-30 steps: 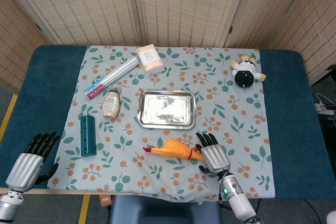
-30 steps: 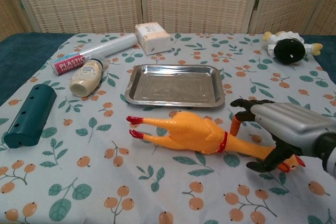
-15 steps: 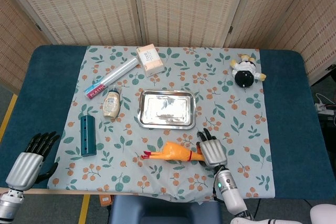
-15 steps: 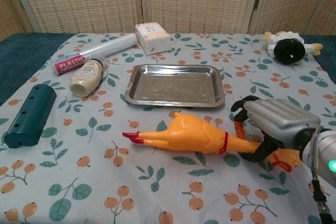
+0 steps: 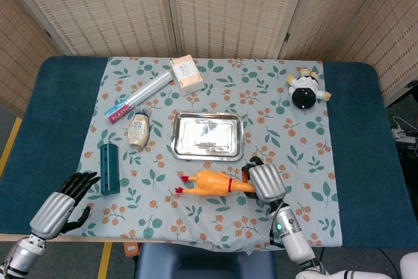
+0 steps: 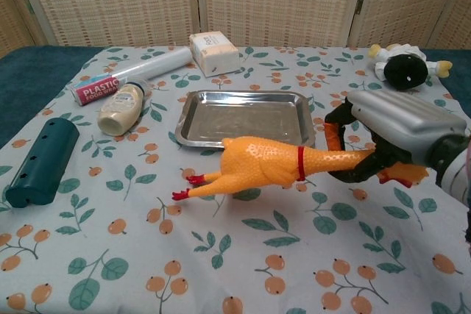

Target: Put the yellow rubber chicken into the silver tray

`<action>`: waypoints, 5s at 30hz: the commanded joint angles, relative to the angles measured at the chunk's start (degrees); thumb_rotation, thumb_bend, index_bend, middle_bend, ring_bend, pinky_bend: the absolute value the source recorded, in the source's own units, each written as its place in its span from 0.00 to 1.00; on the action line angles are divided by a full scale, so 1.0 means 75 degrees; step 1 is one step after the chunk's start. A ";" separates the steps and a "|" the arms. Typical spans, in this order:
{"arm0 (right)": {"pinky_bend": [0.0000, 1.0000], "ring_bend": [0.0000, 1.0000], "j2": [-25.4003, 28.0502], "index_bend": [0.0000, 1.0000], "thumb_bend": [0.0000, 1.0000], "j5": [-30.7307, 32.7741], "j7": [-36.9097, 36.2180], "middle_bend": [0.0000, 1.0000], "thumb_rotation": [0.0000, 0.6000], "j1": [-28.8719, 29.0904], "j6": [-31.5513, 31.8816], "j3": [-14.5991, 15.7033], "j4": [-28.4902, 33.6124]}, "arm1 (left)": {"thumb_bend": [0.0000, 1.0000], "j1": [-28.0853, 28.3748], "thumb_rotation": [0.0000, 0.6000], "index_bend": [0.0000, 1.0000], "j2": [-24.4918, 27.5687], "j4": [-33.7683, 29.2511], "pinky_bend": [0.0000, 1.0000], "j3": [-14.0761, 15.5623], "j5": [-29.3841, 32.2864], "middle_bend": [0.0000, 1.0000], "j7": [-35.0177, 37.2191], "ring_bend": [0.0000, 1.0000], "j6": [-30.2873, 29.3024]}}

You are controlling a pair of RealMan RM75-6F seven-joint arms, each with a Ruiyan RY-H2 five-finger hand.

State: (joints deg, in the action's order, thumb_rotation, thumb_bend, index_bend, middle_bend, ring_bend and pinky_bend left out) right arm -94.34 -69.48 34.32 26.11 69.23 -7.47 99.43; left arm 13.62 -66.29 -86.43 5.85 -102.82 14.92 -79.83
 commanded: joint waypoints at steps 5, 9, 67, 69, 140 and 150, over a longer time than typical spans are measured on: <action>0.87 0.72 0.0480 0.90 0.32 0.0054 -0.0589 0.55 1.00 0.0306 -0.0499 -0.0314 0.0373 | 0.40 0.1413 1.00 0.00 -0.0317 -0.0433 0.10 0.0075 -0.0149 0.00 0.1841 0.00 0.1699; 0.87 0.72 0.0626 0.91 0.32 0.0556 -0.0756 0.55 1.00 0.0605 -0.0993 -0.0561 0.0499 | 0.37 0.1985 1.00 0.00 -0.0538 -0.0710 0.02 -0.0217 0.0293 0.00 0.2759 0.00 0.2291; 0.87 0.72 -0.0766 0.91 0.32 0.2277 0.0189 0.56 1.00 0.2432 -0.0123 -0.1197 0.0539 | 0.33 0.3669 1.00 0.00 -0.2203 -0.0461 0.00 -0.1932 0.3697 0.00 0.1777 0.00 0.4200; 0.87 0.72 -0.0823 0.91 0.32 0.2278 0.0198 0.56 1.00 0.2476 -0.0113 -0.1208 0.0523 | 0.33 0.3694 1.00 0.00 -0.2199 -0.0494 0.00 -0.1947 0.3685 0.00 0.1797 0.00 0.4245; 0.87 0.72 -0.0622 0.91 0.32 0.2344 0.0145 0.56 1.00 0.2501 0.0347 -0.1115 0.0861 | 0.59 0.3134 1.00 0.95 -0.3308 -0.0262 0.84 -0.2354 0.3967 0.88 0.0618 0.64 0.2823; 0.87 0.72 -0.0594 0.91 0.32 0.2387 0.0112 0.56 1.00 0.2491 0.0331 -0.1106 0.0843 | 0.68 0.3163 1.00 0.98 -0.3139 -0.0336 0.90 -0.2404 0.3973 0.95 0.1021 0.70 0.3131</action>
State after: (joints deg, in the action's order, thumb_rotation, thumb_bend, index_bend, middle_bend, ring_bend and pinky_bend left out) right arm -98.79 -51.58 35.17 44.79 71.71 -15.77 105.75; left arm 37.33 -89.98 -88.86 -12.14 -72.90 22.41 -56.48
